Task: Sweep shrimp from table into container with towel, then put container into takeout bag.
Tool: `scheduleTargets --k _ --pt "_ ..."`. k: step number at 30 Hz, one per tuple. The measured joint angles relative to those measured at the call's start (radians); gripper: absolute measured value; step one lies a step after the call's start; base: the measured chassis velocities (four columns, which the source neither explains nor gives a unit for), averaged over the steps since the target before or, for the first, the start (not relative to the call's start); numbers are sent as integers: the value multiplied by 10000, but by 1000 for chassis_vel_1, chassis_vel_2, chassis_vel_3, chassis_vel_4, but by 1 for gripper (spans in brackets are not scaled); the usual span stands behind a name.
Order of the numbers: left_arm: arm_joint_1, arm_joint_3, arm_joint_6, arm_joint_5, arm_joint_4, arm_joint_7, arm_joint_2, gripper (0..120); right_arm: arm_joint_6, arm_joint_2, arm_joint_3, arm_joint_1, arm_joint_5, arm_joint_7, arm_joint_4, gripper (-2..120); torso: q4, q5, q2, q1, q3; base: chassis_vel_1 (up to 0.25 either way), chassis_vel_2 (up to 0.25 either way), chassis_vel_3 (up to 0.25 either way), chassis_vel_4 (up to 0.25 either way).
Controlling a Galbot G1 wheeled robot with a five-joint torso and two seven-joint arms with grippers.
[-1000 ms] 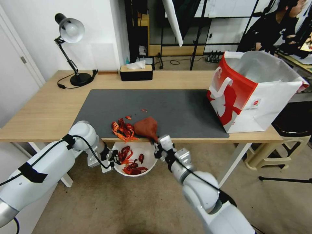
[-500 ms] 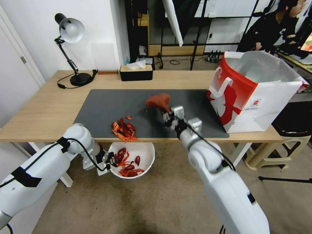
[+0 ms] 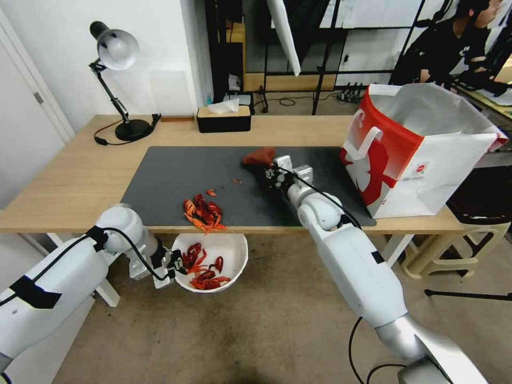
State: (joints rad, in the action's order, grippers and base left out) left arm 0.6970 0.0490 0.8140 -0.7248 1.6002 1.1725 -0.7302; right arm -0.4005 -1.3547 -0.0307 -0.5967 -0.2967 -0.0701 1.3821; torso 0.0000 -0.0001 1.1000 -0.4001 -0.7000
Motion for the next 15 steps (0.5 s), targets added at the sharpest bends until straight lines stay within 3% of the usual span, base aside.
scheduleTargets --k 15 --pt "-70 -106 43 37 -100 -102 65 0 176 497 1064 -77 -350 -1474 271 7 -3 0 1 3 3 0 0 0 0"
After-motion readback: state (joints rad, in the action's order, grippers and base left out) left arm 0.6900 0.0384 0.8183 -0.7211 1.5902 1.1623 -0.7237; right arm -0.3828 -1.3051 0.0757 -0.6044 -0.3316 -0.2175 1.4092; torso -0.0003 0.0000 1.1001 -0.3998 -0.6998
